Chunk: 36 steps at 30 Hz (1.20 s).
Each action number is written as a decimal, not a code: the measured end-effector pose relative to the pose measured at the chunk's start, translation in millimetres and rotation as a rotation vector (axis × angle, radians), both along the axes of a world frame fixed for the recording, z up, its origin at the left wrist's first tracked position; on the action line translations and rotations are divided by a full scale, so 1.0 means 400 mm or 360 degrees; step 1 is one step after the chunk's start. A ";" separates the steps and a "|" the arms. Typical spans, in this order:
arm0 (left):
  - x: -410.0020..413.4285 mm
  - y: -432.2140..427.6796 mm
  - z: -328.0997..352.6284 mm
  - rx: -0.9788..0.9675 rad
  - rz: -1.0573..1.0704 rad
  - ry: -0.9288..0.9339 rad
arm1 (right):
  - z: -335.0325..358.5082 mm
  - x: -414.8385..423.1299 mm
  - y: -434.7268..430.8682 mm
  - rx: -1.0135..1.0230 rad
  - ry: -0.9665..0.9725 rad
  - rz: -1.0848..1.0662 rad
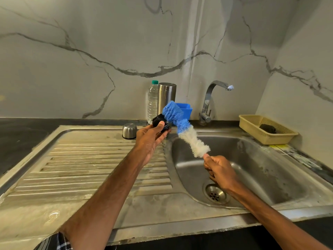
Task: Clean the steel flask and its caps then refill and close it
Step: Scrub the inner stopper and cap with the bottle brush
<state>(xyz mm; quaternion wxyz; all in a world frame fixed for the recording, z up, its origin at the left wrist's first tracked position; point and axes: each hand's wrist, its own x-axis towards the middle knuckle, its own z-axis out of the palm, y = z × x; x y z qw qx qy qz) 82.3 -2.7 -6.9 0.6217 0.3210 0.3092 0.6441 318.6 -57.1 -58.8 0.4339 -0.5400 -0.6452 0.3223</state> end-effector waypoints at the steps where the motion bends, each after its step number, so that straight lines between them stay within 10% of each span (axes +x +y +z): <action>1: 0.000 -0.001 0.001 -0.0001 -0.0008 -0.0007 | 0.001 0.000 -0.001 0.0014 -0.0011 -0.0010; 36: 0.002 -0.019 0.026 -0.0011 -0.0056 -0.0136 | -0.005 0.010 -0.002 0.0173 -0.0164 0.0011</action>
